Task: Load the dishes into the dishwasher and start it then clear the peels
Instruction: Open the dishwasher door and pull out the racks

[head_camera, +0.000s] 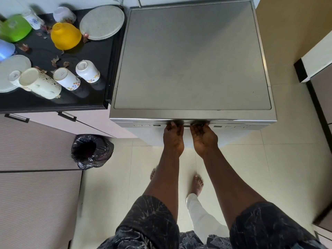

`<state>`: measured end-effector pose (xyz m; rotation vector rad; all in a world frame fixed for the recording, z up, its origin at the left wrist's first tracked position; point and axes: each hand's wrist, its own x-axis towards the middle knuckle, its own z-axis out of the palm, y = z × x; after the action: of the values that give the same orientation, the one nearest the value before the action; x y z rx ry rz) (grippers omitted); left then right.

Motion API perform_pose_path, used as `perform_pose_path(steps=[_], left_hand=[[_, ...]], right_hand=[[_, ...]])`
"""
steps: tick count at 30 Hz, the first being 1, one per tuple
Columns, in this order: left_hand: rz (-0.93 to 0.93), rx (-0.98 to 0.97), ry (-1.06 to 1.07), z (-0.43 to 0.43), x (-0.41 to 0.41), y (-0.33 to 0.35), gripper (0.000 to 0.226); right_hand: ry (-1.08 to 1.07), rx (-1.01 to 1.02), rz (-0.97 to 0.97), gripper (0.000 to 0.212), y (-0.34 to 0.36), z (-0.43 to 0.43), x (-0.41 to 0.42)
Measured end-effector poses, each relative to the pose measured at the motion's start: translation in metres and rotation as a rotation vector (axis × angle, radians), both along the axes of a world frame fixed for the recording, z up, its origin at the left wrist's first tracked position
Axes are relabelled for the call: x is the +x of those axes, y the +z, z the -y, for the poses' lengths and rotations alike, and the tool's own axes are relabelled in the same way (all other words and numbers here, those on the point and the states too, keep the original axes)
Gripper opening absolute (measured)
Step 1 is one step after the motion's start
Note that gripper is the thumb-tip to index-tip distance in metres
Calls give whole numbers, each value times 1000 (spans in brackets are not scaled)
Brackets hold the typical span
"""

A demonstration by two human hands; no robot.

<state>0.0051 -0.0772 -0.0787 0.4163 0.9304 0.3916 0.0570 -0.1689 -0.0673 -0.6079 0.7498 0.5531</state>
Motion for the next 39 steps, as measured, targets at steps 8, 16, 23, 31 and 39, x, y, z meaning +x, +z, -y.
perform_pose_path(steps=[8,16,23,31,39], left_hand=[[7,85,-10,0,2,-4,16],[-71,155,22,7,8,-6,12],[-71,217,-49,41,-39,-10,45],[-777,627,-432,17,-112,16,56],[-917,2072,-920,-46,-147,17,91]], right_hand=[[-3,7,11,22,-4,-1,1],[35,-57,32,21,-4,0,-4],[188,-35,153,43,-23,46,-59],[249,-142,113,41,-18,67,-85],[925,-1488,652,42,2,91,-84]])
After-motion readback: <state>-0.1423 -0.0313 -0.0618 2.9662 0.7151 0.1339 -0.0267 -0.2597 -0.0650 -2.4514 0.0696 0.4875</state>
